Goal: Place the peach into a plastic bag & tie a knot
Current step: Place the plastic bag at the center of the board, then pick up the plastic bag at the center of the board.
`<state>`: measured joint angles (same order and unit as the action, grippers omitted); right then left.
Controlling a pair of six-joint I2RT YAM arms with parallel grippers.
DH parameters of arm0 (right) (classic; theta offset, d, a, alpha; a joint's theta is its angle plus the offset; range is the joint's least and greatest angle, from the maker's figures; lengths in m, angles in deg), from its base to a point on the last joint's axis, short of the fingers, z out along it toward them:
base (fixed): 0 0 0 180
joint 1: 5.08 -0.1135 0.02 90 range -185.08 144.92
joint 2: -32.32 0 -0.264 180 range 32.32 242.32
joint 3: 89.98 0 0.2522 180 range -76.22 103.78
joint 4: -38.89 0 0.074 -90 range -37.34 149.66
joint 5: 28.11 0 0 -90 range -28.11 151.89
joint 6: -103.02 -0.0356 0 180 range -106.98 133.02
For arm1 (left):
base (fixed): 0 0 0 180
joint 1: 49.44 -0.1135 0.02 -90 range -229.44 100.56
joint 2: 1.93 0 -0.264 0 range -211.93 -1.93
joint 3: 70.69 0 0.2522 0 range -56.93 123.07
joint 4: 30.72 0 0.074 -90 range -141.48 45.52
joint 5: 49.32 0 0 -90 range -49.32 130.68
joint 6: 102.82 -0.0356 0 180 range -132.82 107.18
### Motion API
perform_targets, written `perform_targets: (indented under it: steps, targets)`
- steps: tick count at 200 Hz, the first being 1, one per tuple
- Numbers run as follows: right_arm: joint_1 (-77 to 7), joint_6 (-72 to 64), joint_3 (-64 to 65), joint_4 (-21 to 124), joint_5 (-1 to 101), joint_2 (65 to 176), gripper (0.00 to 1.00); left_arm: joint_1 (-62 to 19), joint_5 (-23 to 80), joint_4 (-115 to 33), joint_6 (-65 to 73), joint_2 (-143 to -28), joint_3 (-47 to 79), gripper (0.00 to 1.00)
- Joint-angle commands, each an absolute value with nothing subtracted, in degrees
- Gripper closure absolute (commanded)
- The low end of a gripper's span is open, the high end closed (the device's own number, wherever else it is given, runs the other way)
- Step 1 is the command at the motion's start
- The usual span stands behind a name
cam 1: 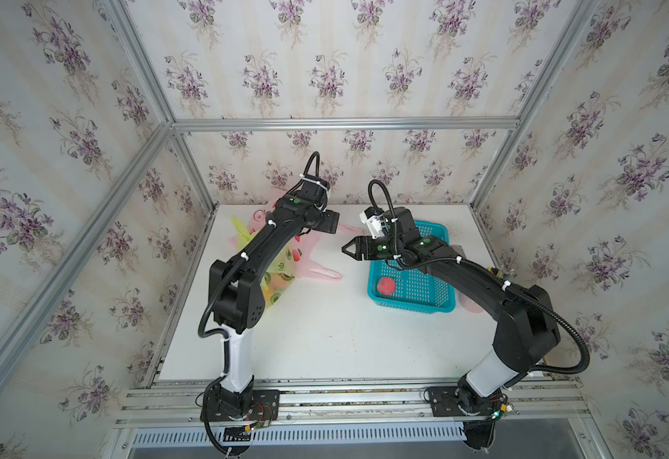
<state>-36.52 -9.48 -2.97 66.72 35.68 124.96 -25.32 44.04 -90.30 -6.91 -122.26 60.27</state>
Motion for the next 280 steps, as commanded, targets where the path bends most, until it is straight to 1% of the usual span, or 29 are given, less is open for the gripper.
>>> perform_targets:
  steps: [1, 30, 46, 64, 109, 148, 168, 174, 176, 187, 194, 203, 208, 222, 236, 257, 280]
  targets:
    - [-34.2, -9.13, -5.9, 65.66, 35.92, 122.14, 0.27, -24.94, 51.17, -95.29, -8.12, -128.25, 65.79, 0.15]
    - [-32.69, -8.95, -9.25, 65.66, 35.63, 118.2, 0.26, -25.27, 54.87, -98.66, -8.94, -135.96, 70.42, 0.15]
    - [-31.95, -8.96, -10.27, 65.66, 35.02, 116.75, 0.26, -26.09, 54.96, -99.15, -8.63, -138.48, 70.45, 0.2]
    - [-31.52, -8.95, -10.96, 65.49, 34.22, 115.7, 0.26, -27.08, 54.35, -99.14, -8.08, -140.37, 70.29, 0.26]
    - [-31.46, -9.47, -12.35, 65.05, 33.27, 114.93, 0.26, -28.75, 53.91, -99.12, -7.59, -142.94, 71.52, 0.27]
    - [-31.39, -9.4, -13.2, 65.1, 33.58, 113.93, 0.28, -30.54, 53.28, -99.12, -7.56, -145.34, 72.45, 0.35]
    - [-31.37, -9.13, -13.34, 65.43, 33.76, 113.59, 0.28, -31.17, 53.16, -99.02, -7.21, -145.84, 72.57, 0.44]
    - [-31.38, -9.08, -13.3, 65.57, 33.86, 113.62, 0.29, -31.33, 52.87, -99.06, -7.26, -146.13, 72.76, 0.44]
    - [-31.36, -9.05, -13.31, 65.62, 33.86, 113.62, 0.29, -31.4, 52.83, -99.1, -7.28, -146.19, 72.83, 0.48]
    - [-31.38, -8.94, -13.38, 65.75, 33.9, 113.62, 0.29, -31.67, 52.47, -99.09, -7.29, -146.68, 73.18, 0.54]
    - [-31.4, -8.95, -13.35, 65.88, 34.1, 113.57, 0.3, -31.86, 51.97, -99.14, -7.29, -146.64, 73.41, 0.6]
    - [-31.37, -8.86, -13.57, 65.86, 34.41, 113.53, 0.3, -31.87, 51.49, -99.09, -7.37, -146.36, 73.48, 0.72]
    - [-31.31, -8.83, -13.69, 65.88, 34.55, 113.53, 0.3, -31.95, 51.14, -99.04, -7.37, -146.24, 73.41, 0.77]
    - [-31.31, -8.77, -13.79, 65.92, 34.82, 113.57, 0.3, -32.17, 49.65, -99.15, -7.9, -145.66, 73.69, 0.86]
    - [-31.27, -8.6, -13.81, 65.88, 34.91, 113.79, 0.31, -32.31, 48.4, -99.07, -8.55, -144.17, 73.29, 0.99]
    - [-31.29, -7.82, -13.49, 66.3, 36.16, 114.14, 0.31, -32.39, 45.1, -99.76, -9.02, -140.01, 72.83, 1.0]
    - [-30.63, -6.95, -12.7, 66.83, 37.91, 114.7, 0.31, -32.6, 38.35, -100.68, -7.72, -133.35, 73.02, 1.0]
